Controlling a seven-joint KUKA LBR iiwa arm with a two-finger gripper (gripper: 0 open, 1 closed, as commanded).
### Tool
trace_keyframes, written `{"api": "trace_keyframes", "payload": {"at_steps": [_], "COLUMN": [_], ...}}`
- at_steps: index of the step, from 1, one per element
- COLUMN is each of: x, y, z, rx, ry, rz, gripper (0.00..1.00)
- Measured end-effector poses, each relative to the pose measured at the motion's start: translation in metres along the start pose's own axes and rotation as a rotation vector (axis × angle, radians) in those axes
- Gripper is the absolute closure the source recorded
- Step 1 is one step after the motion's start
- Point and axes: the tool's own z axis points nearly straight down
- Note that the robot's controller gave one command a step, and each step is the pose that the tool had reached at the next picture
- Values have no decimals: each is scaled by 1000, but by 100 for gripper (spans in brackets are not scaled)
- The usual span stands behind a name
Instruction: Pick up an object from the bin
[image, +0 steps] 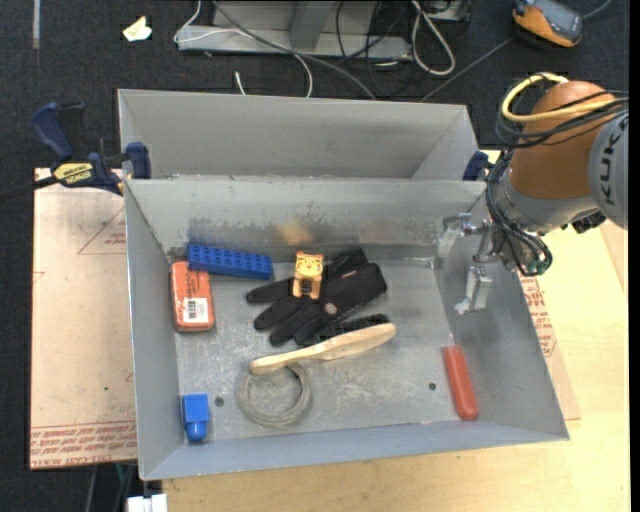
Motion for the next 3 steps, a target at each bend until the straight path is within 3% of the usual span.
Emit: {"api": "trace_keyframes", "payload": {"at_steps": [1, 2, 3], "x": [-1, 3, 5], "y": [1, 42, 95], "z": [-5, 39, 33], "rx": [1, 2, 2], "ry": [-6, -9, -8], "rz": [-3, -340, -436], "gripper": [0, 0, 0]}}
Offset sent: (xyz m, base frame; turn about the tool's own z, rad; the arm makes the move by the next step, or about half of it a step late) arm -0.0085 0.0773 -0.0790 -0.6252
